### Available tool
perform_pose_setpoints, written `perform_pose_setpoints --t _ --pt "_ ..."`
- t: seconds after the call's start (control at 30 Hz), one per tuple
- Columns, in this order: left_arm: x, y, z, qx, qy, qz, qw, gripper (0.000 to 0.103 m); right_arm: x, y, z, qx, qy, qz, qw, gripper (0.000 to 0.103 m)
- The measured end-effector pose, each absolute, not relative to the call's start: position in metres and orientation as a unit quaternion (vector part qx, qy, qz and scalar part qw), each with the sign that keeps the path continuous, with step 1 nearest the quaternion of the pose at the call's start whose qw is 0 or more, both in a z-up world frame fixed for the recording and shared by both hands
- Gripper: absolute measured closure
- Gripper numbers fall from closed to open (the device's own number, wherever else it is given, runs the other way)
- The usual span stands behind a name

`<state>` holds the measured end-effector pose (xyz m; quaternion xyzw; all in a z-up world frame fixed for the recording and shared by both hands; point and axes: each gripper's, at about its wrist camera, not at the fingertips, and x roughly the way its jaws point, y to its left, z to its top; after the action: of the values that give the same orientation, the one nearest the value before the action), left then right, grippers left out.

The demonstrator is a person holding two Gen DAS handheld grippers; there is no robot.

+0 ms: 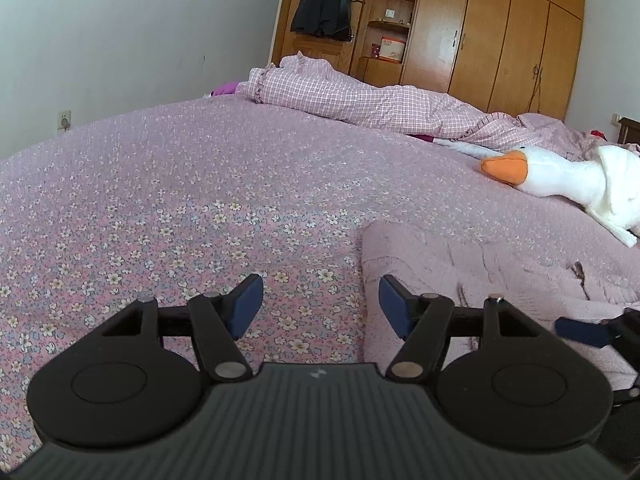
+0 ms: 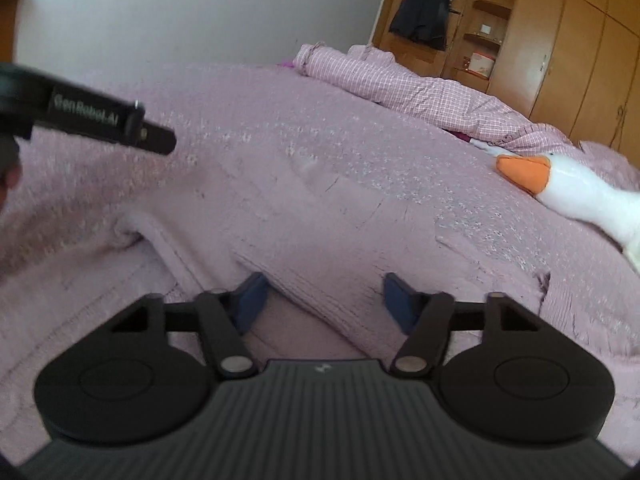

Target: Fold small clothes

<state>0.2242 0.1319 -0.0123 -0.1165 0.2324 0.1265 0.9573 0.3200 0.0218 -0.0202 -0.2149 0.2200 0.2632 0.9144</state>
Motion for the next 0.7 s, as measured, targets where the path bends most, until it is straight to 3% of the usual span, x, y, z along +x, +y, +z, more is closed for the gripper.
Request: perform_pose_setpoints --t 0.1,0.27,0.7 --pt "0.224 0.131 -0.012 -0.114 0.232 0.125 0.958 0.032 0.322 0.029 -0.02 -0.228 0.209 0.254 0.916 0.049" --pt "0.224 0.132 -0.012 -0.116 0.232 0.126 0.957 0.032 0.322 0.036 -0.019 -0.245 0.19 0.256 0.916 0.077" --pt "0.225 0.133 -0.013 -0.122 0.239 0.125 0.955 0.032 0.286 0.059 -0.034 -0.39 0.134 0.299 0.86 0.076"
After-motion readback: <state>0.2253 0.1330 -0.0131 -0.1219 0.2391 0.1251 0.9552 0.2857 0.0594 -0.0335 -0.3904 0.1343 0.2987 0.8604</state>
